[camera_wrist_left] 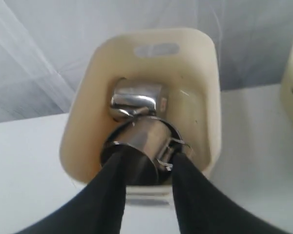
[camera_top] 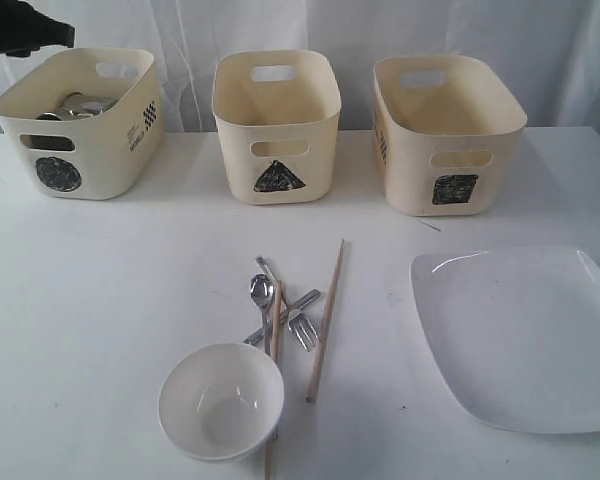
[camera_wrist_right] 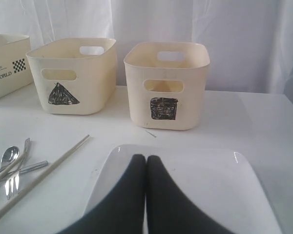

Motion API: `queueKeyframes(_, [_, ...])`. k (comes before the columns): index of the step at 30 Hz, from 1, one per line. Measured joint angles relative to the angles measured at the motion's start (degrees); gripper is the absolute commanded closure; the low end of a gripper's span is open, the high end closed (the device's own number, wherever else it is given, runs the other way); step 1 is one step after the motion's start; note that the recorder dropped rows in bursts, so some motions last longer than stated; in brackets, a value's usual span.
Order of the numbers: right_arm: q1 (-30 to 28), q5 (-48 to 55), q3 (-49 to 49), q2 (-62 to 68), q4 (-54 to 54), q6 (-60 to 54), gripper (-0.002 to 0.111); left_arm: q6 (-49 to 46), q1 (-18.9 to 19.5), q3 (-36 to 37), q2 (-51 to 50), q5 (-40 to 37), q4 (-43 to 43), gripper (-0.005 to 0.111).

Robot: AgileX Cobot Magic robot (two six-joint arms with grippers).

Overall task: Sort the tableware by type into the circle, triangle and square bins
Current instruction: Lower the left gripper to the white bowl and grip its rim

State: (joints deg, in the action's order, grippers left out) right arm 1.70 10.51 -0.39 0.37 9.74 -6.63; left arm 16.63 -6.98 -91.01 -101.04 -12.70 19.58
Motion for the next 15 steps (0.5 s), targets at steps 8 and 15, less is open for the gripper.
queueKeyframes(8, [0.0, 0.0, 0.0, 0.0, 0.0, 0.0, 0.108, -5.0, -8.7, 18.0, 13.2, -11.3, -8.6, 0.064])
queueKeyframes(15, [0.0, 0.0, 0.0, 0.0, 0.0, 0.0, 0.108, -14.3, -18.1, 24.1, 15.7, -24.8, -23.0, 0.045])
